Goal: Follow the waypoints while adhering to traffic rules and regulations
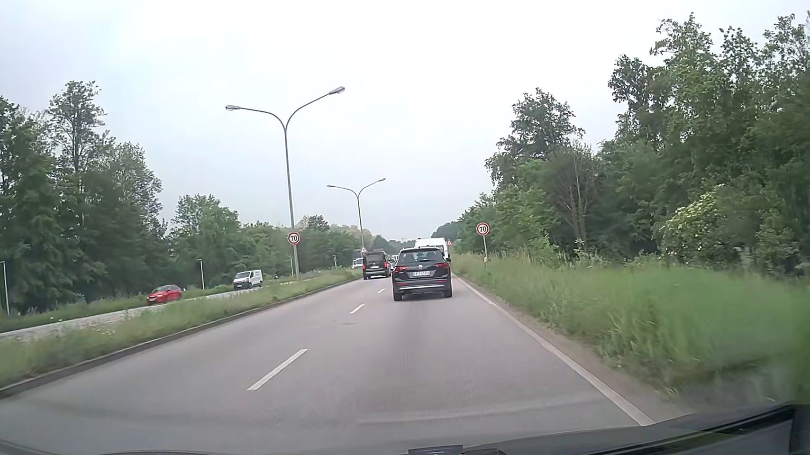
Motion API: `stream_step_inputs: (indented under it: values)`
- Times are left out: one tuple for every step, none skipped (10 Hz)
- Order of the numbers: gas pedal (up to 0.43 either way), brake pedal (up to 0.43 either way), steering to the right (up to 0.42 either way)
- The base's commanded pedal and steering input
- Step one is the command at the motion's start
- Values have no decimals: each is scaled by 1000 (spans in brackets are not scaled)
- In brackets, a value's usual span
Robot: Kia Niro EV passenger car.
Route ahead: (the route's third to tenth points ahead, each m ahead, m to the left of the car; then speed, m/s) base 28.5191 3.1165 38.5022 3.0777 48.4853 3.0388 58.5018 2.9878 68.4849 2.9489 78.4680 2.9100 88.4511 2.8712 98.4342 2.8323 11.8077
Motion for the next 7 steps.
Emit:
stream_step_inputs:
  values:
    - [28, 0, -1]
    - [28, 0, -1]
    - [20, 0, -1]
    - [20, 0, -1]
    - [20, 0, -1]
    - [28, 0, -1]
    - [28, 0, -1]
